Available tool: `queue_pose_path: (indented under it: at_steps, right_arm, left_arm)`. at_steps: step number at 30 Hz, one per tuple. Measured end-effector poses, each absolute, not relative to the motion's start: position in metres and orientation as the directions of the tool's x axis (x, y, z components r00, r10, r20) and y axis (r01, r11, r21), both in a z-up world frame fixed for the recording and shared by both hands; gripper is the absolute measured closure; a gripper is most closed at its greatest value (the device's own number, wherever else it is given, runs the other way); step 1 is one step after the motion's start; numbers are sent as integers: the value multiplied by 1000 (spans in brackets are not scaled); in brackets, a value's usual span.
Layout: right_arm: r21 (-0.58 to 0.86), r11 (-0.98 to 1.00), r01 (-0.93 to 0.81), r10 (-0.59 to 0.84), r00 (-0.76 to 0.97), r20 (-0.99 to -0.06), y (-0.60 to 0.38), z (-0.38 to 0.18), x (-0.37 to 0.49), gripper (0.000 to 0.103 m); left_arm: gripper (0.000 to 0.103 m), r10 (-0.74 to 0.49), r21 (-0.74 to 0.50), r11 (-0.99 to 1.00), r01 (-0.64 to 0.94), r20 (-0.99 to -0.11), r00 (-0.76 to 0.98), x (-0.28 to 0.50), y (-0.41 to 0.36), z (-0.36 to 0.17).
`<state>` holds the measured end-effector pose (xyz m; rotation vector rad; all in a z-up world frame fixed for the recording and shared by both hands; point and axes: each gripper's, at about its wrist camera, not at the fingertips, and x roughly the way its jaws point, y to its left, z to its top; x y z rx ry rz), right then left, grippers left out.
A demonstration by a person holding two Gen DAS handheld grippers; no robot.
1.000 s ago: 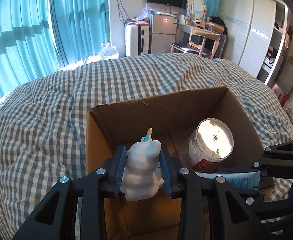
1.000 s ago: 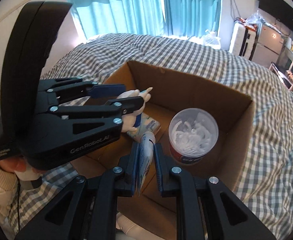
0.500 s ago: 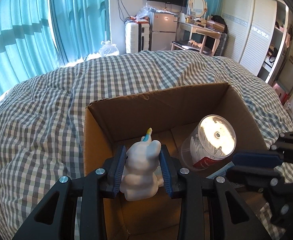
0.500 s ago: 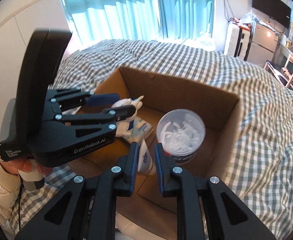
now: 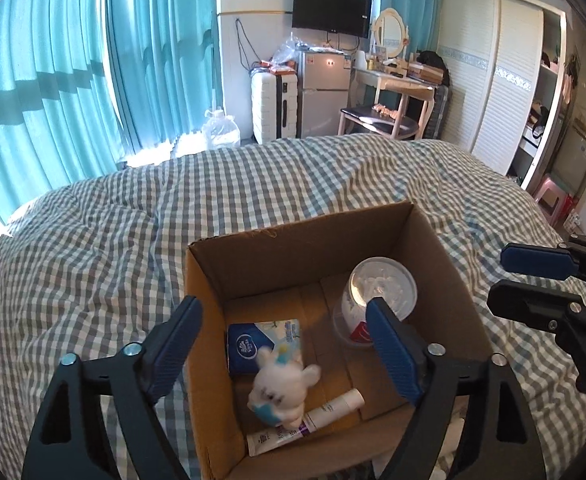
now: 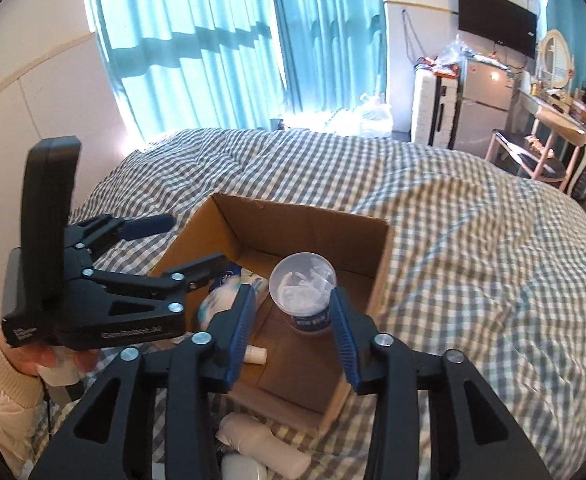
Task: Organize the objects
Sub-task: 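Withdraw both tools from the box back toward the remaining items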
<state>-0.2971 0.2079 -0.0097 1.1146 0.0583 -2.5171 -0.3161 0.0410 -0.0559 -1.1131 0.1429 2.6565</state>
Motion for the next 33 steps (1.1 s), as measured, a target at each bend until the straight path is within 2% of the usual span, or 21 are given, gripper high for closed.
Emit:
queue_pose_path:
  at_steps: [1,8,10,14,19,25,33]
  right_arm:
    - [106,-928,356,-319,-619,-718,209,-5,-295,52]
    - [50,-944,325,-271,-681,-680,214,32,-260,38]
    - [34,-947,318,-260,-703,-662,214,44,-243,29]
    - [18,-948,317,-256,-733,-630,215,61,-210,25]
    - [8,-954,299,-247,-771,-587,216,81,-171,13]
    - [-5,-962,272,-223,-798,-560,217,88,-129,9]
    - [-44,-972,230,-167,-813,-558,220,65,-89,8]
  left_arm:
    - [12,188,1,-964,-267,-706,-683,-310,41,-50]
    - [7,157,28,-971,-236,-670,-725,-272,36,-14]
    - [7,156,26,-973,-230,-660,-735,-260,33,-5]
    - [5,150,39,-974,-224,-627,-764,-229,33,17]
    - [1,144,43,-978,-206,-581,-801,-191,29,41]
    - [0,123,53,-982,-182,-551,-825,-147,26,48]
    - [0,70,64,-990,-124,-542,-837,-107,28,29]
